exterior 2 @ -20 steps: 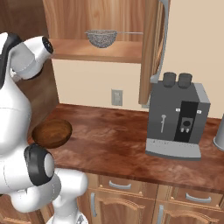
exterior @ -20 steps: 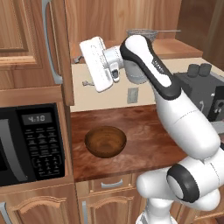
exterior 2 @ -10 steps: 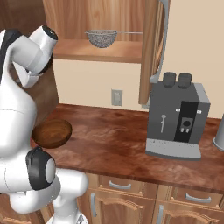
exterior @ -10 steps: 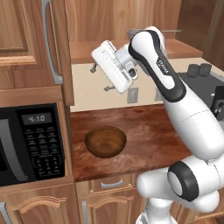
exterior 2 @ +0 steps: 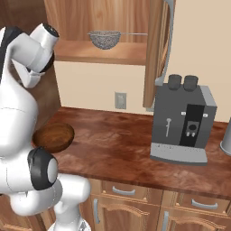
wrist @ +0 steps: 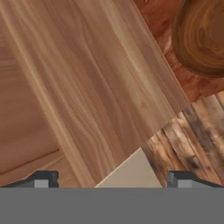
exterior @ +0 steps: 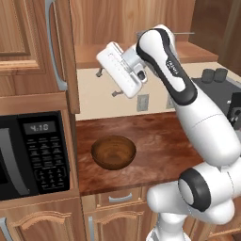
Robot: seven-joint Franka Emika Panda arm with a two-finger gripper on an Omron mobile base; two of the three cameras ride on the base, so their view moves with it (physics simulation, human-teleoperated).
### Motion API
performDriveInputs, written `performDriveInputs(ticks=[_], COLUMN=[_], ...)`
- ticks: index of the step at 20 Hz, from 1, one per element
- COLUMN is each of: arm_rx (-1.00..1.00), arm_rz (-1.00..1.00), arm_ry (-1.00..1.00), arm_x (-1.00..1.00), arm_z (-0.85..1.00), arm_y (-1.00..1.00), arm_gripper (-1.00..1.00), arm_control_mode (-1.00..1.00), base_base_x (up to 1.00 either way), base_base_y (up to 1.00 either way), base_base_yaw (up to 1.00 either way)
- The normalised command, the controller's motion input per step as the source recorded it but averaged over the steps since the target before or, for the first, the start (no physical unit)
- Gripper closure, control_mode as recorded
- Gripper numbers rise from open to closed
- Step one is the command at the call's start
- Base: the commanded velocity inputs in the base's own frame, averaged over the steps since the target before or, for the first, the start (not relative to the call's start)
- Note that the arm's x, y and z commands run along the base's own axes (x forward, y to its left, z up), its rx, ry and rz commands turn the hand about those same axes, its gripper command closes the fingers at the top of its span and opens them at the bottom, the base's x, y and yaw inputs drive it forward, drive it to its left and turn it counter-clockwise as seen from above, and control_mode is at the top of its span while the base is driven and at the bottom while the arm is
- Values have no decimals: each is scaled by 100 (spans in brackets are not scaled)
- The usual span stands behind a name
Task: Open the cabinet and setup a tea strainer by placing it in the bowl upright.
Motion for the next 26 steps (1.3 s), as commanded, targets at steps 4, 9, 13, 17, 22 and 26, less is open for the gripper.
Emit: performDriveInputs(ticks=[4,9,13,17,22,26], arm_rx=[-22,-33,-38,-28,-25,-22], arm_rz=[12,12,14,20,20,27], arm_ry=[-11,-11,-19,-23,-20,-40], arm_x=[-4,-2,-1,0,0,0], arm_z=[0,0,0,0,0,0], arm_y=[-1,-3,-16,-70,-84,-51], arm_gripper=[-100,-100,-100,-100,-100,-100], arm_control_mode=[-100,-100,-100,-100,-100,-100], base_base_x=[0,0,0,0,0,0], base_base_y=[0,0,0,0,0,0], base_base_yaw=[0,0,0,0,0,0])
